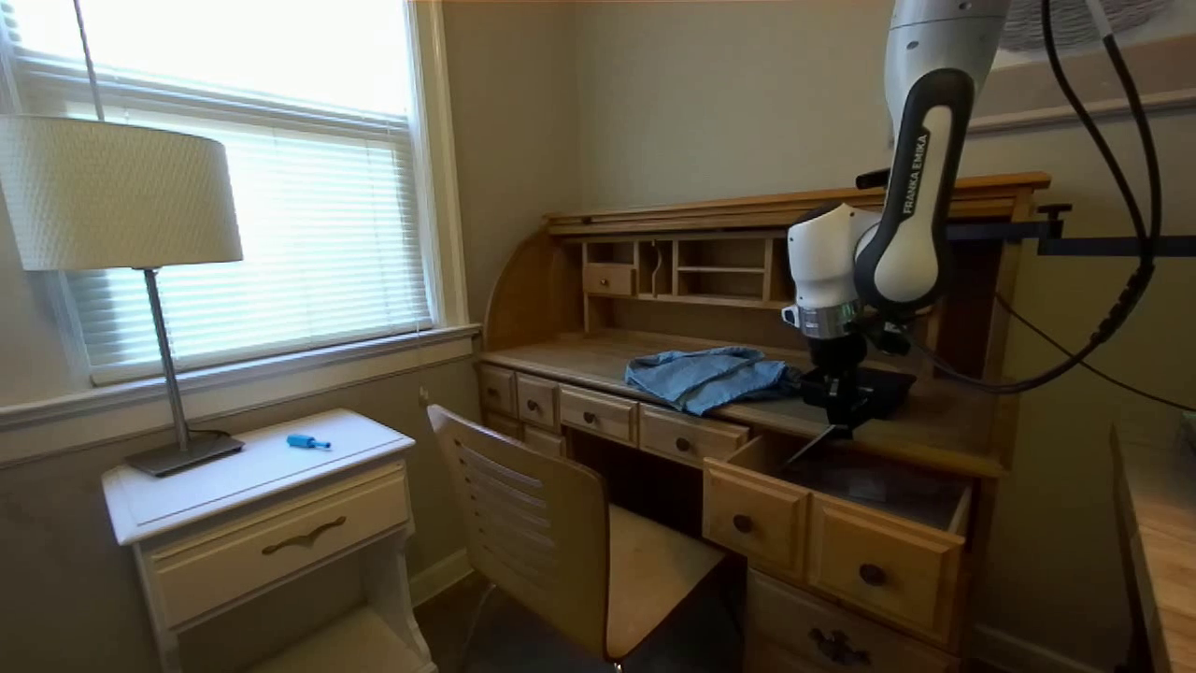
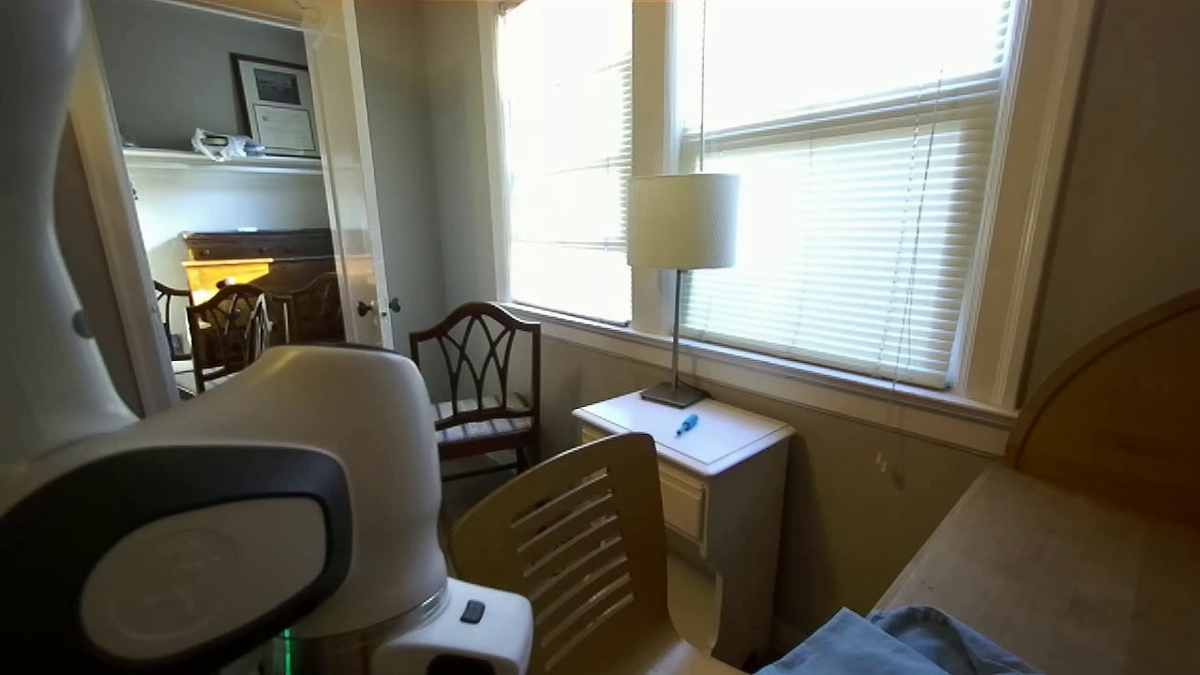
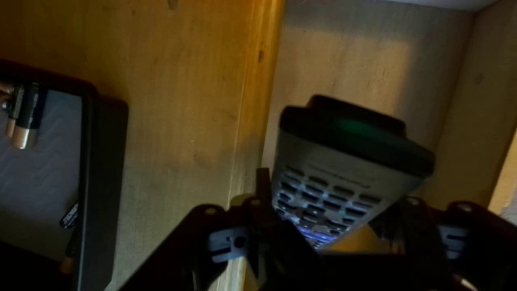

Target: Pick up the remote and put it in the open drawer

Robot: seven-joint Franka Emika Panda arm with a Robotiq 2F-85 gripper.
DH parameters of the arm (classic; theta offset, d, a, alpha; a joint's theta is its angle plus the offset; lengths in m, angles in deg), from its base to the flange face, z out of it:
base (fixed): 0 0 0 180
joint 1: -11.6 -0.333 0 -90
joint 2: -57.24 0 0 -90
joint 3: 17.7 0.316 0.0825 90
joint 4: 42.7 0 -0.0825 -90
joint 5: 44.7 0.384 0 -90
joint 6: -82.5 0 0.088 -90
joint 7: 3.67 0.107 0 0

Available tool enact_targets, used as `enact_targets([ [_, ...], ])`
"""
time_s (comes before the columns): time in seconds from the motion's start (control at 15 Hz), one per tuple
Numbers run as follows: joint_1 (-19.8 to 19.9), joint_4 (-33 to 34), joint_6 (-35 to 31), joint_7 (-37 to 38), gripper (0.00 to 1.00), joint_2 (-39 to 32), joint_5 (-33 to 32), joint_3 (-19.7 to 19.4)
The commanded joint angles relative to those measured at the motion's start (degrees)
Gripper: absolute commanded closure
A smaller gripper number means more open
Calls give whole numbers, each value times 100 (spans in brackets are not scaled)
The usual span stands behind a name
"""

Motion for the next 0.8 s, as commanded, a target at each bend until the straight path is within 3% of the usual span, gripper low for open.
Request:
enact_targets([
  [0.0,91,21,414,-518,71,16,851,224],
  [0.13,126,49,574,-669,71,36,1231,280],
  [0.2,-128,-2,334,-549,46,-36,1072,53],
  [0.47,-90,9,399,-596,46,-35,1213,79],
  [0.53,-88,9,400,-596,71,-35,1213,79],
  [0.6,-322,34,254,-323,71,-130,1064,-143],
  [0.73,-402,57,-14,-239,71,-316,1152,-161],
])
